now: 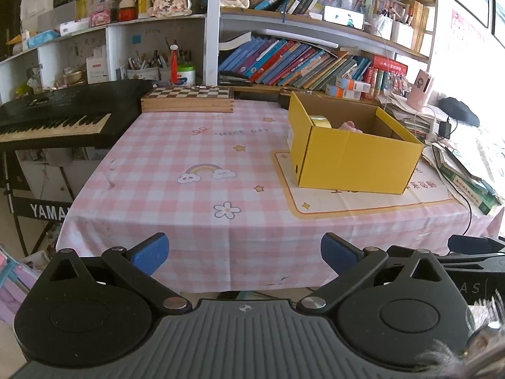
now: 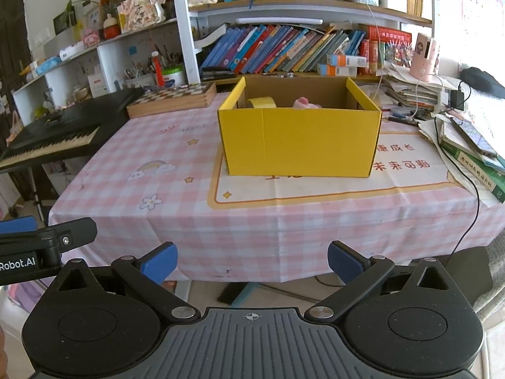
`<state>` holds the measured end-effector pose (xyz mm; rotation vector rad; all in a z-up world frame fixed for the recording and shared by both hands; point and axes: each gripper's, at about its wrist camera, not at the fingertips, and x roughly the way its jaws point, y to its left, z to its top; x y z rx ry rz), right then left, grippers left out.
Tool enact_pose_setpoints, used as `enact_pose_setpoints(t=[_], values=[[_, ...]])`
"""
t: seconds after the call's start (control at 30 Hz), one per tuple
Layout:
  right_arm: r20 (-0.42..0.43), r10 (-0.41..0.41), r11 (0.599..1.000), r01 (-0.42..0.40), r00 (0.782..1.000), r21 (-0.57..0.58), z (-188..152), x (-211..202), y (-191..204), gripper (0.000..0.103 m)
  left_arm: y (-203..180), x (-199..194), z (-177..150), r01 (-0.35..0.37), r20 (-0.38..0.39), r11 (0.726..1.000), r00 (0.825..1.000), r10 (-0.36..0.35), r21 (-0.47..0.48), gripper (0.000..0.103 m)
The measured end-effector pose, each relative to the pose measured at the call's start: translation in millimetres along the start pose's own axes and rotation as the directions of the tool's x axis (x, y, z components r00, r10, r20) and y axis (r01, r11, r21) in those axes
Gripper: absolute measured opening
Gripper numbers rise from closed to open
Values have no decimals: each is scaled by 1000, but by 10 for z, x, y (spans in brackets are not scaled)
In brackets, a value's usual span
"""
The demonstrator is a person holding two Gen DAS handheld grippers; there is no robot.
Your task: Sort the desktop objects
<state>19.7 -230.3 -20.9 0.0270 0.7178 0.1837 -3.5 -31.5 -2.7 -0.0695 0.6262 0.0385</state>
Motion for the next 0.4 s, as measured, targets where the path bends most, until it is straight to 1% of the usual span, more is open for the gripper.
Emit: enact_pose_setpoints(t=[0.4], values=[[-23, 6, 1000, -5, 1000, 10, -4, 57, 0, 102, -4, 8, 0, 6, 5, 1000, 1000, -6, 9, 103]])
